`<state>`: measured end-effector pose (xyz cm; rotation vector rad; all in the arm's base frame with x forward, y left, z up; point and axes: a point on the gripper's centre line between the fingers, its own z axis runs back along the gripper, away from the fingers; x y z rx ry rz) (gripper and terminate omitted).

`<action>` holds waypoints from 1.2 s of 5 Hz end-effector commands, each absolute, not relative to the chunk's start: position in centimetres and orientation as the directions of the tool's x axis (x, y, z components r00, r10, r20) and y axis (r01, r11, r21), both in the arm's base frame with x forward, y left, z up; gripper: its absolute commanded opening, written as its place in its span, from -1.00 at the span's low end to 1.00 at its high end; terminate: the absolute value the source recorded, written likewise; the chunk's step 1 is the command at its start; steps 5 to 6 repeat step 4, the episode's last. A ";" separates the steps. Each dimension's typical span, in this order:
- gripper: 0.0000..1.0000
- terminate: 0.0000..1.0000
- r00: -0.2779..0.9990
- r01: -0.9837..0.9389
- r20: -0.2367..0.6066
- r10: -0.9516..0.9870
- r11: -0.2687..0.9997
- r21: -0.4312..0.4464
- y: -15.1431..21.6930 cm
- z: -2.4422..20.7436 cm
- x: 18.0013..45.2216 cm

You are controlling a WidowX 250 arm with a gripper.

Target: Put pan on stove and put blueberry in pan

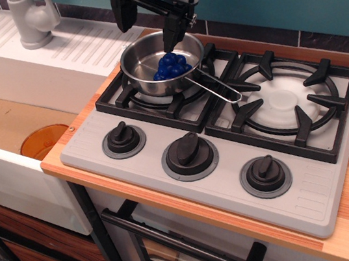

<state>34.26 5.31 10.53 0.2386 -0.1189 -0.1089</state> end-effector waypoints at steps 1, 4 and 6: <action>1.00 -1.00 0.975 0.072 0.187 -0.120 0.967 0.243 4.9 13.7 35.1; 1.00 1.00 0.986 0.070 0.130 -0.104 0.967 0.243 5.1 13.6 35.3; 1.00 1.00 0.986 0.070 0.130 -0.104 0.967 0.243 5.1 13.6 35.3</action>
